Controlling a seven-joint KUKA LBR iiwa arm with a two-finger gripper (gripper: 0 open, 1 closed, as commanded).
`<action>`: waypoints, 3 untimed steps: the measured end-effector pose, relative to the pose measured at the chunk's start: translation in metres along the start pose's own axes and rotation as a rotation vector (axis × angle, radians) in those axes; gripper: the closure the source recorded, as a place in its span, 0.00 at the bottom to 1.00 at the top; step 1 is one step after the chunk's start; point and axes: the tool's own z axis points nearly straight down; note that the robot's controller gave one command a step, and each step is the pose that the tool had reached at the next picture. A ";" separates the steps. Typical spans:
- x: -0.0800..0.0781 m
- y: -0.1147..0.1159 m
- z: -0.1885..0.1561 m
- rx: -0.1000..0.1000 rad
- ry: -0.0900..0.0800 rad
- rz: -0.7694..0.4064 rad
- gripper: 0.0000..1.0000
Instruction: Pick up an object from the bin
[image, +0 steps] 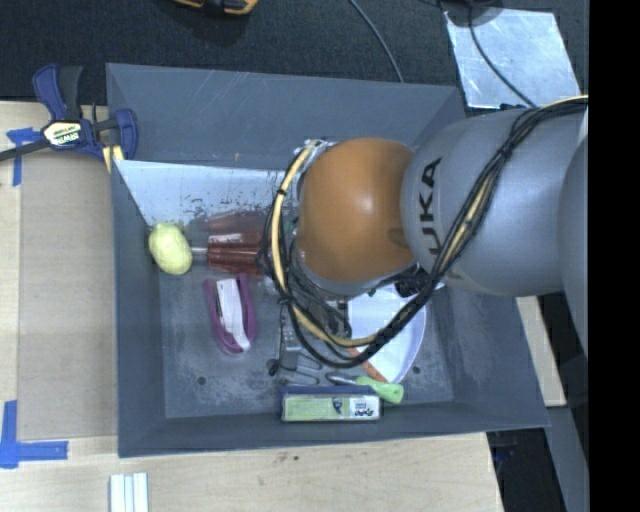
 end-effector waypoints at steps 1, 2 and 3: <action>-0.002 -0.001 -0.003 -0.001 -0.007 0.003 0.00; -0.004 -0.067 0.097 0.000 -0.017 -0.370 0.00; -0.009 -0.071 0.041 0.002 -0.015 -0.577 0.00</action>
Offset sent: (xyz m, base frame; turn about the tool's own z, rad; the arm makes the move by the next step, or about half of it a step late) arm 0.0004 -0.0734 -0.1085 -0.4095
